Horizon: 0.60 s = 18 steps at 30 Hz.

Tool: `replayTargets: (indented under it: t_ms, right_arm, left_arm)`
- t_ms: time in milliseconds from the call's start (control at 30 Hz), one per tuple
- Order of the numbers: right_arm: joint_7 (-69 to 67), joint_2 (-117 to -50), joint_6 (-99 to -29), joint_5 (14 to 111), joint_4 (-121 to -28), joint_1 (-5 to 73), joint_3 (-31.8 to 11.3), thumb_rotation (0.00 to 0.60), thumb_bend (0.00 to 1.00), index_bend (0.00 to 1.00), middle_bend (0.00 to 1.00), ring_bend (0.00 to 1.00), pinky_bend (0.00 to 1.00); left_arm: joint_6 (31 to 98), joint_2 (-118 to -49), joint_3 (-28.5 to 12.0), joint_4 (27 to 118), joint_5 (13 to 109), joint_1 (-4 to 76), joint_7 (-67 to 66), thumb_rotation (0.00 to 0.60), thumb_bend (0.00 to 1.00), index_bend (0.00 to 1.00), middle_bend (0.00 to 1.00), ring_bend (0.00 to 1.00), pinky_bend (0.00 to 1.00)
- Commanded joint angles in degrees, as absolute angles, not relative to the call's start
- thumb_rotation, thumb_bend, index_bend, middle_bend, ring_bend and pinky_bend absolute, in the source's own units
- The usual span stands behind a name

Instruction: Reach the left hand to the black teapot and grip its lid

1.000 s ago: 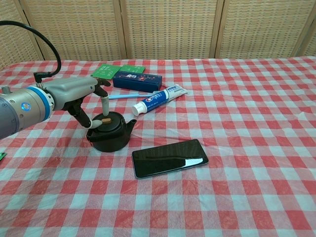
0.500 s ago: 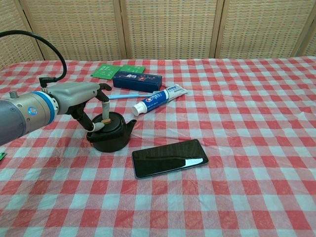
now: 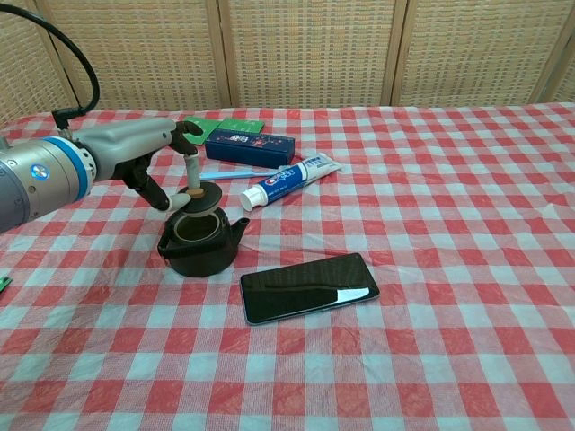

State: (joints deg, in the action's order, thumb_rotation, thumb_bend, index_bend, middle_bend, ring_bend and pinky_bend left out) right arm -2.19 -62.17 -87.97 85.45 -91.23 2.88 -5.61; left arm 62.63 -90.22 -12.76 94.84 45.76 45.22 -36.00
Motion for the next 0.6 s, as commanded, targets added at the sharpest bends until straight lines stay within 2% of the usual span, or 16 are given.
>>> replayTargets:
  t_ms: [33,267,600]
  right_arm:
    - [-2.1,-62.2,-88.0,85.5,-91.3,2.9,-5.6,0.6,0.0,0.02,0.0,0.0,0.0]
    - [-1.8,-62.2,-88.0,85.7,-91.5,2.9,-5.4,0.6,0.0,0.02,0.0,0.0,0.0]
    - [-1.1,-62.5,-87.4,85.2,-91.4,3.1,-5.5,0.6,0.0,0.02,0.0,0.0,0.0]
  left_arm:
    - [63.6,-88.4,-13.8,96.7,46.5,44.7,-34.7,0.6,0.4,0.65,0.0,0.0,0.0]
    - [63.4,-85.2,-14.9,96.3,44.7,43.9,-32.3,0.6,0.4,0.65,0.0,0.0,0.0]
    - [54.7,-88.3,-13.1,81.5,43.4,43.0,-23.0,0.6,0.4,0.65,0.0,0.0,0.0]
